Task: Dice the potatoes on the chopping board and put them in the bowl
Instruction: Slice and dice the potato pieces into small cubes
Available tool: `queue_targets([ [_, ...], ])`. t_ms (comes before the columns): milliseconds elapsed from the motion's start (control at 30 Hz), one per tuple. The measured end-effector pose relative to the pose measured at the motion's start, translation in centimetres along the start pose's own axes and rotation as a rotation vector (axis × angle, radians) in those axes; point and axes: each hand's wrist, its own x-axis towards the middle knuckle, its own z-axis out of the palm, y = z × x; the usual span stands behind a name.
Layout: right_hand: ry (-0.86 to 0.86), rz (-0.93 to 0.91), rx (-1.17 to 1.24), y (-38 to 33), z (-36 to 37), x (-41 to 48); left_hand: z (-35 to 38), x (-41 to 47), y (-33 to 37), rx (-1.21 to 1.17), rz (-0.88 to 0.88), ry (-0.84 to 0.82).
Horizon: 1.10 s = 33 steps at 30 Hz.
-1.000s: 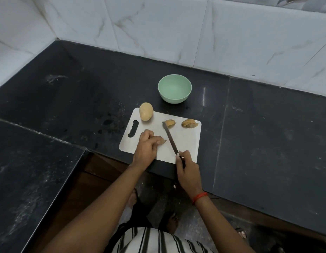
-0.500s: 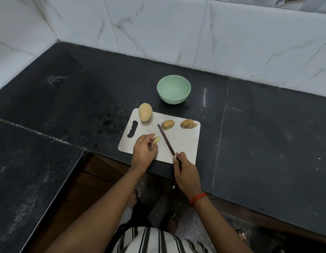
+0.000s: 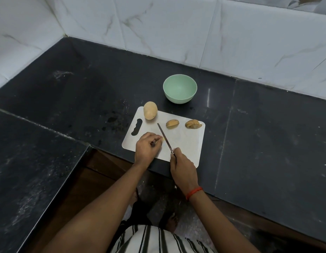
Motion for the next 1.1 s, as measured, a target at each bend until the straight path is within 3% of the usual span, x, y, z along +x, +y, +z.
queue_targets([
  [233,-0.025,-0.004,-0.036,0.0,0.2,0.3,-0.1,0.1,-0.6,0.040,0.070,-0.015],
  [833,-0.166,0.002,-0.190,2.2,-1.5,-4.2,0.3,0.0,-0.5,0.004,0.024,0.033],
  [1100,0.022,0.000,-0.014,2.1,-1.5,-5.0,-0.2,-0.4,-0.3,0.066,0.009,0.062],
])
